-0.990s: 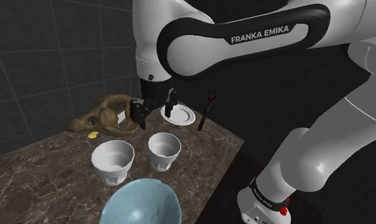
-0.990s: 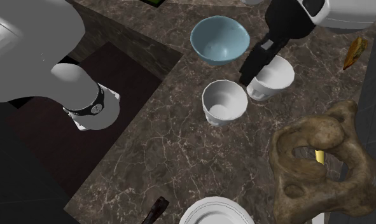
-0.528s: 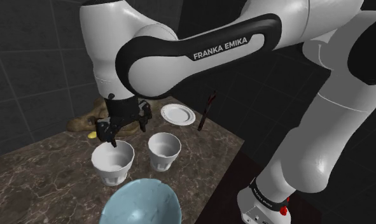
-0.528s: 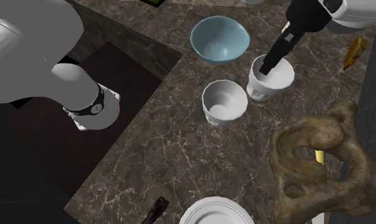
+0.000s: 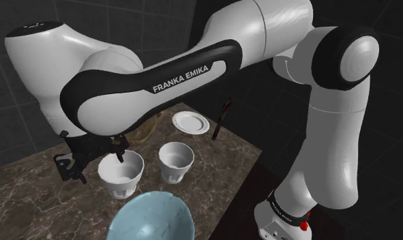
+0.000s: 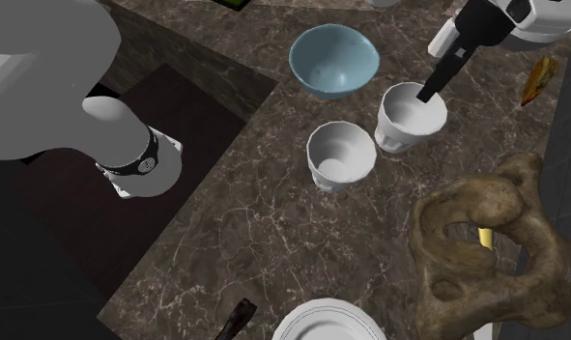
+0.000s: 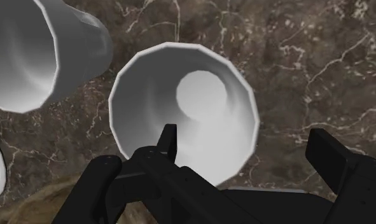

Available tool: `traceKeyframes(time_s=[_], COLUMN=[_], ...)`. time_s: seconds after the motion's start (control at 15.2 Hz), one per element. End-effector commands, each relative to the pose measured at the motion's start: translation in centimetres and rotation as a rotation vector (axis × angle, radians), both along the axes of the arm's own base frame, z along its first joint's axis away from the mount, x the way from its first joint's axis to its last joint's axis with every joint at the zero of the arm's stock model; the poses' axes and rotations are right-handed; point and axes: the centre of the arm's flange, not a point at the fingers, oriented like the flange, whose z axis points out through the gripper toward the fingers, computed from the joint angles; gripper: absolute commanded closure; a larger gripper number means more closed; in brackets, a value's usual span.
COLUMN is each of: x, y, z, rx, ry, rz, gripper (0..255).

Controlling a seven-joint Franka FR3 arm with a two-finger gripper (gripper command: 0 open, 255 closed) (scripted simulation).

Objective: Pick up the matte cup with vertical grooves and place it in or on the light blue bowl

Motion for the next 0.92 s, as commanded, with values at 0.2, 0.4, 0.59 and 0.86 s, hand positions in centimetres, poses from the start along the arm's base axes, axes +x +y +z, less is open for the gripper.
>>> traceKeyframes(time_s=[0.2, 0.4, 0.59, 0.86], x=[0.0, -0.1, -0.1, -0.1], y=[0.6, 0.3, 0.2, 0.2], z=[-2.5, -4.1, -4.4, -4.4], rx=[-0.002, -0.002, -0.002, -0.002], ry=[0.001, 0.001, 0.001, 0.001], rz=[0.002, 0.002, 0.002, 0.002], gripper=[0, 0, 0, 0])
